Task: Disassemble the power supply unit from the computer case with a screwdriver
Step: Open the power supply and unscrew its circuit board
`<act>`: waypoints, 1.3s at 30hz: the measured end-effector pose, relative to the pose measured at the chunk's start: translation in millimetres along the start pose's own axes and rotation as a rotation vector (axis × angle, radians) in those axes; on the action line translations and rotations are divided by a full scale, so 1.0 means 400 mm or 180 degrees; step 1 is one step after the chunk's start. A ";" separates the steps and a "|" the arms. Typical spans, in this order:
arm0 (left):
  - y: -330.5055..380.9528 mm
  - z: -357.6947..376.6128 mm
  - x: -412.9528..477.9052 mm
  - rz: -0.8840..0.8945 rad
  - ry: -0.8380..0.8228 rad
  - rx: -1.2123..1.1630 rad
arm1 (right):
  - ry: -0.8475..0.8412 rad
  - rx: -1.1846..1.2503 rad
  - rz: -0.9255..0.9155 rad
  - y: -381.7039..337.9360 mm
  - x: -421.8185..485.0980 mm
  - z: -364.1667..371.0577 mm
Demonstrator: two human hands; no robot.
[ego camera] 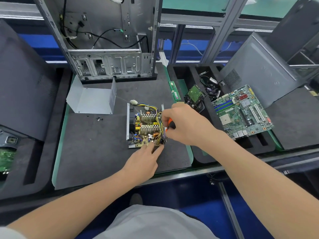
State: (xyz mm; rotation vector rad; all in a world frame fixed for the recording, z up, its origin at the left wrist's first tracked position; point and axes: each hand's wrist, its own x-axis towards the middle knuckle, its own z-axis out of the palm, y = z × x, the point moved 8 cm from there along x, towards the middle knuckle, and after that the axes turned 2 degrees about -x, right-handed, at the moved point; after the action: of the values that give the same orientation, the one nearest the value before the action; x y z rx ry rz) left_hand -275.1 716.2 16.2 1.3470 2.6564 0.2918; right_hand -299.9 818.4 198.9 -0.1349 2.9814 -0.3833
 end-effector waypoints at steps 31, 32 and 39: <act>-0.021 -0.016 -0.008 -0.0111 0.0501 -0.0444 | 0.0160 -0.0111 0.0039 0.011 0.004 0.011; -0.022 -0.014 -0.008 -0.0112 0.0481 -0.0451 | 0.0168 -0.0104 0.0056 0.013 0.004 0.011; -0.023 -0.012 -0.002 -0.0155 0.0433 -0.0512 | 0.0172 -0.0049 0.0049 0.015 0.002 0.013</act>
State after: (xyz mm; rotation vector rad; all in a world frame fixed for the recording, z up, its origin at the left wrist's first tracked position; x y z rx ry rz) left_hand -282.8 710.0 18.6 1.2535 2.7011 0.5970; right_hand -300.3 823.1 192.4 -0.1048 3.0371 -0.3682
